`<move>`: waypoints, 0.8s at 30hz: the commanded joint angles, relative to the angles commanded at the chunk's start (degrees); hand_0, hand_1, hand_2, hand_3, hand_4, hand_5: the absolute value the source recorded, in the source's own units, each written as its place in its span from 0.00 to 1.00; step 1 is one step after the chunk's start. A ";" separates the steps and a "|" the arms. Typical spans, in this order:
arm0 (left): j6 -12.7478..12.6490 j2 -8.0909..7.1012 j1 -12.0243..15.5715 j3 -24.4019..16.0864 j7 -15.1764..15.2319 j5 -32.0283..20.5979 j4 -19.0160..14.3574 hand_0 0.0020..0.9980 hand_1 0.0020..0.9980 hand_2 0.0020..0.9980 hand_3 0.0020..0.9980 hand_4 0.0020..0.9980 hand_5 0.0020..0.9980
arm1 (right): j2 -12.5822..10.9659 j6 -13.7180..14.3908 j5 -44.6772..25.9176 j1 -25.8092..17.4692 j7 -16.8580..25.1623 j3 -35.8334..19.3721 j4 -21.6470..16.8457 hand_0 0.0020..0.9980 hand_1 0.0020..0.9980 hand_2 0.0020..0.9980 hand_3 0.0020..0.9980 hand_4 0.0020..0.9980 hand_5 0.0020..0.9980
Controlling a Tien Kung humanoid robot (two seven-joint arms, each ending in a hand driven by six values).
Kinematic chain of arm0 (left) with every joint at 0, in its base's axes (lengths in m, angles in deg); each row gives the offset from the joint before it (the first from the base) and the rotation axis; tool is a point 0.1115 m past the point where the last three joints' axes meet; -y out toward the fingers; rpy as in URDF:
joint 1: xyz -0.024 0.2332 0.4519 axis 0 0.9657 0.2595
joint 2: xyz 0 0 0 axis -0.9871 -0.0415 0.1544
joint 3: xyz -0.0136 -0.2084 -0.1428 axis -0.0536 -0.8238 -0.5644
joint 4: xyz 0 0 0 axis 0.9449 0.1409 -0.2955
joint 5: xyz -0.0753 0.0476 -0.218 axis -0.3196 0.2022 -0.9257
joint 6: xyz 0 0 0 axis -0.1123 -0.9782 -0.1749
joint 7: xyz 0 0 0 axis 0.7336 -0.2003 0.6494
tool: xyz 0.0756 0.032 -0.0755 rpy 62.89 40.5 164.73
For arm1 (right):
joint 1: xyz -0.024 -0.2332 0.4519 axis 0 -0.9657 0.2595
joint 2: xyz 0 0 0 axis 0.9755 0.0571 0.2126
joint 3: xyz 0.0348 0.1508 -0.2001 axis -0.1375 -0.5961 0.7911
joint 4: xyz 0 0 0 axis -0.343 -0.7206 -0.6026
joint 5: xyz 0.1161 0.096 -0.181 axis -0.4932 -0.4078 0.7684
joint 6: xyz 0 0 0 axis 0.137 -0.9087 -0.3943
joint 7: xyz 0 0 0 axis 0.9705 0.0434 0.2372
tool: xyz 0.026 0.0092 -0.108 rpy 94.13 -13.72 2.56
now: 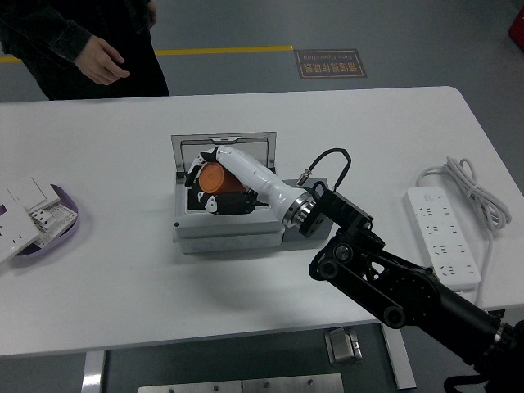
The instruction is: Pick up the cylinder from the cube,place it in the box,flap close box
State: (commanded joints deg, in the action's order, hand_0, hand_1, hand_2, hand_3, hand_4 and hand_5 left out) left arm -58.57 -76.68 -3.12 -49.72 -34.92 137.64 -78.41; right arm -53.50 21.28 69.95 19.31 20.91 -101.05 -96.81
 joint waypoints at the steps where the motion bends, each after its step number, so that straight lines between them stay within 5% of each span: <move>1: 0.00 -0.01 -0.01 -0.04 -0.02 0.04 0.00 0.63 0.63 0.61 0.65 0.72 0.25 | 0.19 -0.40 1.86 0.45 -1.16 0.55 0.25 0.10 0.25 0.43 0.34 0.02 0.00; 7: 0.00 -0.04 -0.07 -0.30 -0.13 0.37 0.00 0.63 0.63 0.61 0.65 0.72 0.25 | 1.22 0.66 13.23 2.26 -8.26 2.08 3.57 0.08 0.24 0.43 0.35 0.03 0.00; 15: 0.02 0.06 -0.04 -0.67 -0.17 0.87 0.00 0.63 0.63 0.61 0.65 0.72 0.25 | 1.77 3.24 21.56 2.99 -11.55 3.23 5.47 0.10 0.27 0.44 0.37 0.05 0.00; 16: 0.03 0.05 -0.05 -0.70 -0.15 0.95 0.00 0.63 0.63 0.61 0.65 0.72 0.25 | 1.87 3.57 21.77 3.02 -11.79 3.49 5.53 0.12 0.35 0.49 0.51 0.36 0.00; 20: 0.04 0.03 -0.08 -0.84 -0.16 1.15 0.00 0.63 0.63 0.61 0.65 0.72 0.25 | 2.16 4.30 21.92 3.14 -12.46 4.30 5.62 0.12 0.35 0.49 0.51 0.36 0.00; 21: 0.03 0.03 -0.09 -0.89 -0.17 1.20 0.00 0.63 0.63 0.61 0.65 0.72 0.25 | 2.16 4.42 21.92 3.17 -12.61 4.43 5.62 0.28 0.50 0.56 0.63 0.53 0.00; 24: 0.05 0.03 -0.09 -0.90 -0.18 1.28 0.00 0.63 0.63 0.61 0.65 0.72 0.25 | 2.16 4.49 21.68 3.29 -12.86 4.69 5.63 0.28 0.50 0.56 0.63 0.53 0.00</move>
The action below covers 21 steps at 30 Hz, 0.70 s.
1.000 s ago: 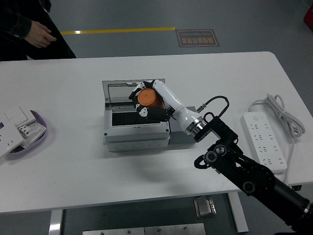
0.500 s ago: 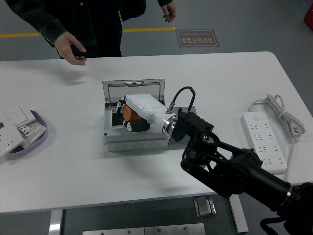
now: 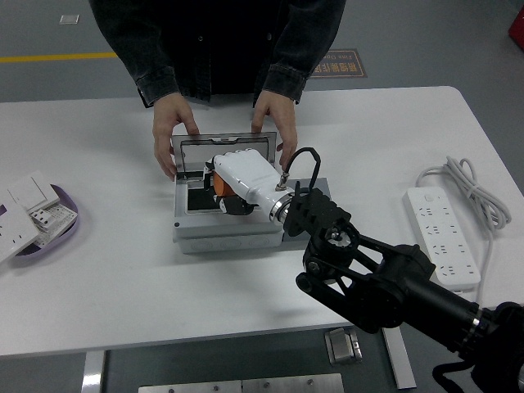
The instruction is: Pick up the cylinder from the cube,place it in the box,flap close box
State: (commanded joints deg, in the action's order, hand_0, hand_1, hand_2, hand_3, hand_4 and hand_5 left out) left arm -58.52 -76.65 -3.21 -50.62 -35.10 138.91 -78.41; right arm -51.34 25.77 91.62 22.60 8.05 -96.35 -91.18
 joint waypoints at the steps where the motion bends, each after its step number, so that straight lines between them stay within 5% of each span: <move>1: 0.00 0.00 0.00 -0.02 0.00 0.03 0.00 0.63 0.63 0.61 0.65 0.72 0.25 | 0.00 -0.12 -0.14 0.03 -0.02 0.04 0.01 0.28 0.50 0.56 0.63 0.53 0.00; 3: 0.02 -0.02 0.00 0.03 0.00 0.02 0.00 0.63 0.63 0.61 0.65 0.72 0.25 | 0.00 -0.46 -0.41 0.07 -0.09 0.07 0.08 0.28 0.50 0.56 0.63 0.53 0.00; 4: 0.01 -0.02 0.01 0.03 0.01 0.02 0.00 0.63 0.63 0.61 0.65 0.72 0.25 | 0.00 -0.77 -0.60 0.09 -0.12 0.07 0.15 0.47 0.60 0.62 0.67 0.58 0.08; 9: 0.03 -0.05 0.02 0.00 0.00 0.13 0.00 0.63 0.63 0.61 0.65 0.72 0.25 | 0.00 -2.24 -1.34 0.01 -0.41 0.32 0.51 0.47 0.60 0.62 0.67 0.58 0.08; 10: 0.03 -0.05 0.02 -0.01 0.00 0.13 0.00 0.63 0.63 0.61 0.65 0.72 0.25 | 0.00 -2.50 -1.39 -0.02 -0.48 0.40 0.58 0.69 0.66 0.67 0.68 0.59 0.31; 15: 0.03 -0.02 -0.01 0.03 0.04 0.10 0.00 0.63 0.63 0.61 0.65 0.72 0.25 | 0.00 -3.48 -1.56 -0.19 -0.60 0.69 0.94 0.69 0.66 0.67 0.68 0.59 0.31; 16: 0.04 -0.01 -0.01 0.07 0.04 0.06 0.00 0.63 0.63 0.61 0.65 0.72 0.25 | 0.00 -3.53 -1.57 -0.23 -0.56 0.71 0.94 0.78 0.69 0.70 0.70 0.73 0.35; 21: 0.04 0.03 -0.01 0.14 0.09 0.01 0.00 0.63 0.63 0.61 0.65 0.72 0.25 | 0.00 -3.23 -2.99 -0.59 0.02 0.59 0.30 0.78 0.69 0.70 0.70 0.73 0.35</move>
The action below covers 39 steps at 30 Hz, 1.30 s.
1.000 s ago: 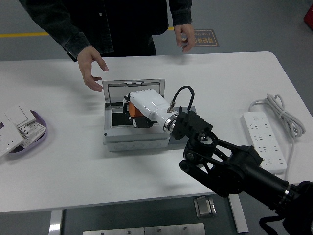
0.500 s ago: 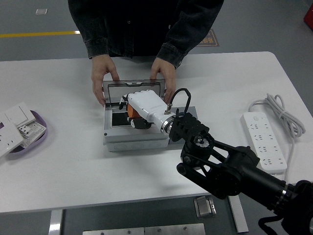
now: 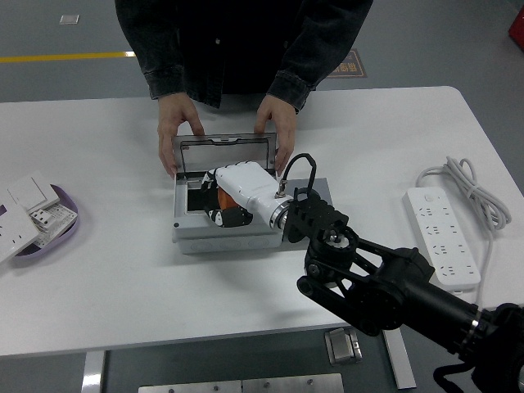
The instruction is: Pick up the cylinder from the cube,place it in the box,flap close box
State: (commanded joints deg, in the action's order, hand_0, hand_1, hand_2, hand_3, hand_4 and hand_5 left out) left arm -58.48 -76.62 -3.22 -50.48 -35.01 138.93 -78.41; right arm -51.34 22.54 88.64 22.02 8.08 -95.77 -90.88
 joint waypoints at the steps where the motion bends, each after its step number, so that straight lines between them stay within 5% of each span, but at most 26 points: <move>1: 0.00 0.01 0.00 0.05 0.02 -0.06 0.00 0.63 0.63 0.61 0.65 0.72 0.25 | 0.00 0.15 -0.74 -0.10 0.22 -0.05 -0.25 0.81 0.70 0.72 0.72 0.81 0.38; 10: 0.10 0.21 0.15 0.63 0.19 -0.30 0.00 0.63 0.63 0.61 0.65 0.73 0.25 | -2.27 2.26 -11.85 -0.72 4.16 -4.05 -6.84 0.81 0.71 0.71 0.73 0.83 0.37; 22: 0.20 0.23 0.04 1.47 0.43 -0.73 0.00 0.63 0.63 0.61 0.65 0.73 0.25 | -5.78 3.40 -18.93 1.84 6.10 -7.36 -11.11 0.80 0.70 0.70 0.72 0.85 0.37; 34: 0.27 0.05 -0.30 1.13 0.45 -0.11 0.00 0.63 0.63 0.61 0.65 0.72 0.25 | -8.46 3.28 -23.92 7.71 6.61 -3.55 -0.57 0.79 0.69 0.69 0.71 0.84 0.37; 39: 0.28 0.10 -0.30 1.43 0.45 -0.34 0.00 0.63 0.63 0.61 0.65 0.72 0.25 | -8.75 2.97 -23.27 7.43 6.65 -2.47 0.74 0.78 0.68 0.69 0.71 0.84 0.37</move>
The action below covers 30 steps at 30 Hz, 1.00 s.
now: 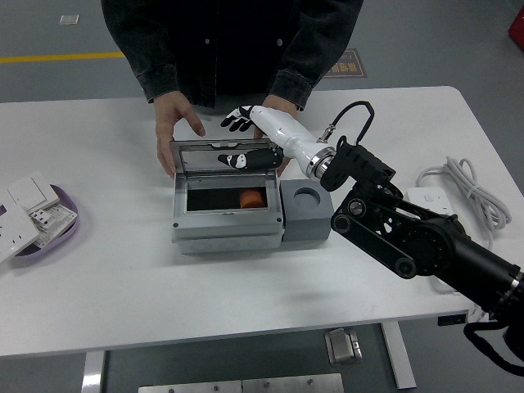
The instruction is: Pick up the cylinder from the cube,place it in the box,flap close box
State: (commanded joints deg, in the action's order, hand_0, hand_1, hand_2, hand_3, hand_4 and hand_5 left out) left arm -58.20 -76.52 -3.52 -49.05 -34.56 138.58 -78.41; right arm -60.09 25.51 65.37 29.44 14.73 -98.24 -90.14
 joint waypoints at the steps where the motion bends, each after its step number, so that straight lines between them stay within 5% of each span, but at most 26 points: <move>1: 0.00 0.01 0.00 -0.02 0.00 0.02 0.00 0.63 0.63 0.61 0.65 0.72 0.25 | -0.13 -0.06 0.36 -0.17 -0.15 0.08 -0.38 0.78 0.68 0.69 0.71 0.84 0.37; 17: -0.09 0.30 0.13 0.15 0.16 -0.29 0.00 0.63 0.63 0.61 0.65 0.72 0.25 | -4.60 3.14 8.75 -7.37 -0.75 4.55 -17.67 0.77 0.67 0.67 0.69 0.83 0.37; 30: -0.06 0.46 0.14 0.02 0.11 -0.03 0.00 0.63 0.63 0.61 0.65 0.72 0.24 | -6.19 5.57 7.81 -11.59 0.04 2.84 -22.91 0.74 0.66 0.67 0.67 0.79 0.37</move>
State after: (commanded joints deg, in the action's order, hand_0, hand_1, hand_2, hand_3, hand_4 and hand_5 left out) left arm -58.26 -76.06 -3.37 -49.03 -34.45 138.56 -78.41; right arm -66.28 31.08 73.18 17.86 14.77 -95.40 -113.05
